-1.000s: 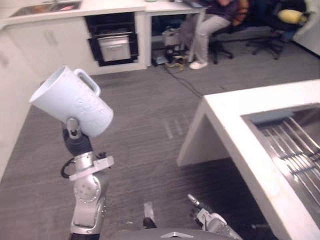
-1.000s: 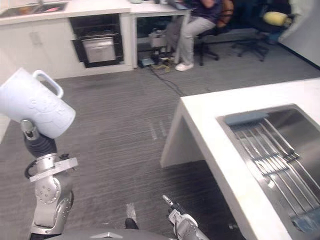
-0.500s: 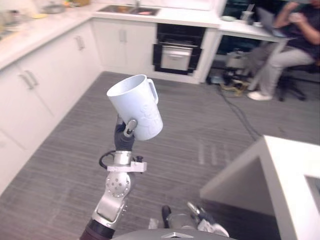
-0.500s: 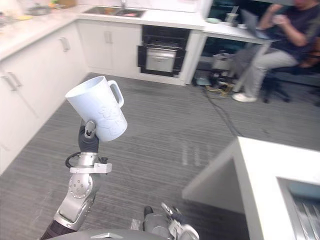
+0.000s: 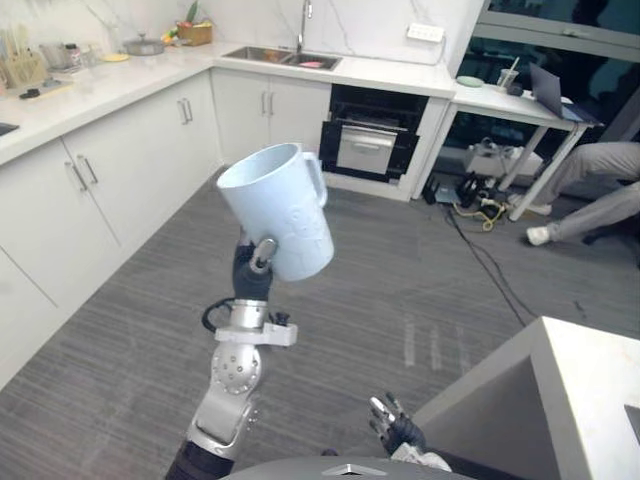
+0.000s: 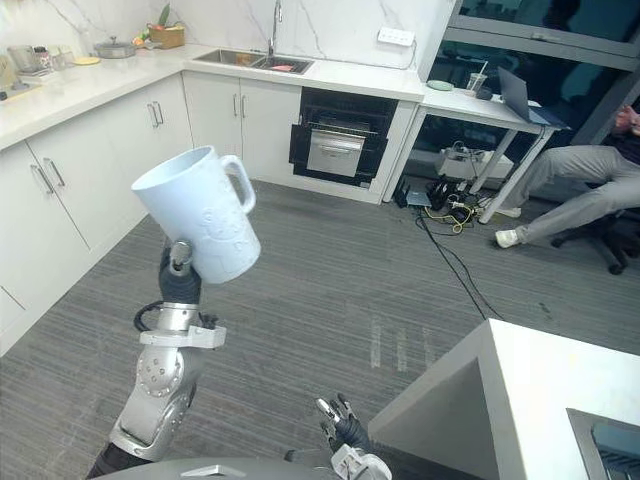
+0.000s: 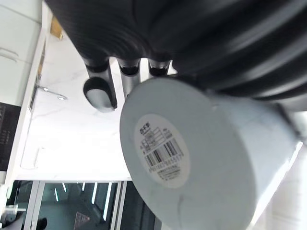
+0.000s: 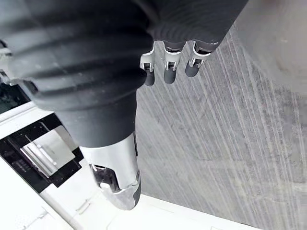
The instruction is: Walk over to the sink, pick up the cup, carry it to the dishwasher, place the cup inside the dishwasher, then close the dishwasher door
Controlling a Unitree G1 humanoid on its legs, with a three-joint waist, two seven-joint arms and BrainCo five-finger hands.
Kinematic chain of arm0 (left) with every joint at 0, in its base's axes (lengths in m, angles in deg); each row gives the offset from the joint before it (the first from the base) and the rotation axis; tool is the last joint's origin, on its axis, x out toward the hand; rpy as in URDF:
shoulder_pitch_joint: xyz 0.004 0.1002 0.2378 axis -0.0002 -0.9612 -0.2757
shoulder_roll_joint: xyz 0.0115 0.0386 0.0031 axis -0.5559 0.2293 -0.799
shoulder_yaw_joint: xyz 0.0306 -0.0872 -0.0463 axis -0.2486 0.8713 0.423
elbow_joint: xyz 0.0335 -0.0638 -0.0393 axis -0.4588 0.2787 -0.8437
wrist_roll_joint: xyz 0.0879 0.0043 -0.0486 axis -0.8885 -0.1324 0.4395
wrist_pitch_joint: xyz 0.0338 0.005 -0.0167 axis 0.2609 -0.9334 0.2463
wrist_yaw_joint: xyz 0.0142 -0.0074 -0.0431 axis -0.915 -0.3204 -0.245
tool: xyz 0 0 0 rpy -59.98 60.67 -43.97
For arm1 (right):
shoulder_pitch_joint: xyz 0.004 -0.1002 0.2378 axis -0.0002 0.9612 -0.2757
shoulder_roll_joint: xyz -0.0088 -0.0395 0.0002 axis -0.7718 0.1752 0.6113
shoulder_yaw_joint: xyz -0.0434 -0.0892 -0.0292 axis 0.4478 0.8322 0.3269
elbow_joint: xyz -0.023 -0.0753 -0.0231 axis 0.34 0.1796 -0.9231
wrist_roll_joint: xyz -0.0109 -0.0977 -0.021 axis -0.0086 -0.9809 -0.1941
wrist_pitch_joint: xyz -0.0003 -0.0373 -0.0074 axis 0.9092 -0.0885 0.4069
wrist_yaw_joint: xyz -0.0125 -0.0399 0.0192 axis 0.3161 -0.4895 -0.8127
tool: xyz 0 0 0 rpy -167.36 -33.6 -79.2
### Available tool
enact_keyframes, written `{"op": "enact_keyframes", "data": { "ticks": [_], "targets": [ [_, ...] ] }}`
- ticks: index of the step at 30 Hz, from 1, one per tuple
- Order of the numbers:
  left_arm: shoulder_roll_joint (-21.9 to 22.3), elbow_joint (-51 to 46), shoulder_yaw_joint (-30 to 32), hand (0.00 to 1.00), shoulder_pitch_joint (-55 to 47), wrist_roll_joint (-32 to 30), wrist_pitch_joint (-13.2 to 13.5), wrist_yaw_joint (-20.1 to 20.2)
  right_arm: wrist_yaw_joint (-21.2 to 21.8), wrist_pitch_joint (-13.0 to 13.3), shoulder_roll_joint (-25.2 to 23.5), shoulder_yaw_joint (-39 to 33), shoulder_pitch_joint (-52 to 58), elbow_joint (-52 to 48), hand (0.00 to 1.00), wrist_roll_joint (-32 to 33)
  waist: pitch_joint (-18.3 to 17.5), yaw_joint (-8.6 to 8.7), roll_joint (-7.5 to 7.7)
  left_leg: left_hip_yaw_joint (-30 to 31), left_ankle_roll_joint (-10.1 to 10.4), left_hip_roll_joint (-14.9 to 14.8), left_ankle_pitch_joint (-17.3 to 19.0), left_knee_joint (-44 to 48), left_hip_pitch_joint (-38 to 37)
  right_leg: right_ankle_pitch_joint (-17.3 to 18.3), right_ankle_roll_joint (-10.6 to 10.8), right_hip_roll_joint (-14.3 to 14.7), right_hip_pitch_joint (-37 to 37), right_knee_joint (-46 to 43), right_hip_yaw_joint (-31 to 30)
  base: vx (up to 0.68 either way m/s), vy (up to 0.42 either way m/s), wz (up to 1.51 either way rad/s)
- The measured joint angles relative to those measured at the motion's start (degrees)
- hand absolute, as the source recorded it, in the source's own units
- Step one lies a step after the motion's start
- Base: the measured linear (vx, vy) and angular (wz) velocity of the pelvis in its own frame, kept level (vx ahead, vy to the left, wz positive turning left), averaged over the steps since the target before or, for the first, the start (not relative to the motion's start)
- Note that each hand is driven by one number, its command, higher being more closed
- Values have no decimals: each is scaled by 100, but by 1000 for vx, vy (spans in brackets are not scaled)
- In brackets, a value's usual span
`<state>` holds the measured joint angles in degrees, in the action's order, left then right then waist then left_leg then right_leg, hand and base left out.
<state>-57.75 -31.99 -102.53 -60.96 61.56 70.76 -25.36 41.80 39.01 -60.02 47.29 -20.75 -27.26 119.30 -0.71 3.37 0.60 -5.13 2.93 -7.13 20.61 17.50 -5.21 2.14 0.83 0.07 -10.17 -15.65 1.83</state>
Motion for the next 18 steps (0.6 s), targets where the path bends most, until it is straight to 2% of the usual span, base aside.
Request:
{"op": "enact_keyframes", "data": {
  "ticks": [1,2,3,4,5,6,7,8,10,11,12,13,14,15,16,17,18],
  "targets": [
    [33,0,252,100,-121,133,5,-2,217,117,36,-70,1,176,0,-106,6,-34,-39,-80,-32,-92,20,-98,-51,88,2,44,3,-14,168,85,-55,-11],
    [68,-6,448,100,-230,216,11,-8,396,213,61,-183,24,300,0,-224,38,-130,-83,-201,-5,-192,24,-79,-178,325,-36,64,16,-246,348,150,-65,-24],
    [65,-18,701,100,-326,311,29,-32,570,325,67,-248,43,491,0,-307,57,-208,-52,-394,-77,-280,104,399,-85,591,-91,19,79,-441,411,190,-59,-12],
    [69,3,981,100,-436,440,25,-84,761,454,82,-387,27,737,0,-419,115,-184,-70,-568,-314,-522,53,1737,464,729,-143,23,164,-532,557,186,-72,13],
    [83,-5,1127,100,-518,514,26,-126,910,540,130,-446,32,842,0,-567,128,-194,-95,-692,-885,-741,-288,2737,951,766,-163,51,285,-471,667,276,-77,39],
    [154,-13,1397,100,-630,634,33,-204,1193,658,217,-522,83,1001,0,-810,171,-258,-153,-814,-1022,-1114,-872,3704,1392,776,-186,161,632,-119,724,193,-61,30],
    [176,-8,1457,100,-638,646,35,-217,1253,677,245,-557,92,1045,0,-852,171,-275,-181,-816,-954,-1168,-923,3811,1464,770,-205,168,690,-57,734,280,9,32],
    [186,42,1604,100,-625,690,80,-287,1413,757,316,-684,44,1352,0,-918,187,-294,-219,-838,-731,-1152,-631,3803,1638,746,-248,120,846,99,781,224,41,30],
    [63,200,1717,100,-598,690,133,-290,1460,797,381,-804,-122,1772,0,-919,229,-287,-146,-1056,-514,-841,-255,2905,1707,711,-262,-65,1111,375,814,339,71,39],
    [19,270,1755,100,-598,690,130,-288,1530,808,400,-934,-228,1885,0,-932,338,-278,-135,-1189,-421,-563,-221,2150,1733,691,-154,-233,1297,555,817,274,95,32],
    [37,267,1760,100,-598,688,122,-290,1589,854,416,-960,-352,2031,0,-974,459,-273,-89,-1196,-356,-200,-415,1355,1767,722,-60,-434,1499,707,816,263,138,23],
    [61,264,1760,100,-596,686,113,-293,1624,875,415,-1012,-384,2072,0,-981,477,-270,-69,-1157,-320,-16,-626,890,1824,756,-5,-530,1570,767,810,284,175,20],
    [127,234,1760,100,-598,682,69,-308,1661,905,409,-1119,-418,2092,0,-1074,525,-279,-89,-969,-187,259,-1181,-32,1917,813,89,-623,1783,934,719,364,247,7],
    [172,214,1760,100,-602,680,61,-346,1661,924,438,-1133,-481,2139,0,-1159,602,-327,-209,-703,-31,288,-1614,-593,2063,888,209,-571,2012,1091,542,328,240,-5],
    [178,223,1761,100,-615,680,58,-375,1647,944,452,-1150,-505,2187,0,-1179,629,-342,-251,-615,23,254,-1856,-618,2119,940,290,-554,2106,1142,467,373,290,-43],
    [172,241,1788,100,-714,680,57,-447,1630,917,496,-1150,-538,2252,0,-1190,615,-414,-212,-647,-98,284,-2275,-357,2086,1081,421,-586,2279,1191,241,412,300,-58],
    [171,255,1867,100,-735,681,58,-459,1629,902,369,-1156,-665,2239,0,-1187,638,-416,-101,-691,-370,391,-1987,120,2172,1248,356,-710,2349,1095,-58,424,286,-50]
  ]
}}
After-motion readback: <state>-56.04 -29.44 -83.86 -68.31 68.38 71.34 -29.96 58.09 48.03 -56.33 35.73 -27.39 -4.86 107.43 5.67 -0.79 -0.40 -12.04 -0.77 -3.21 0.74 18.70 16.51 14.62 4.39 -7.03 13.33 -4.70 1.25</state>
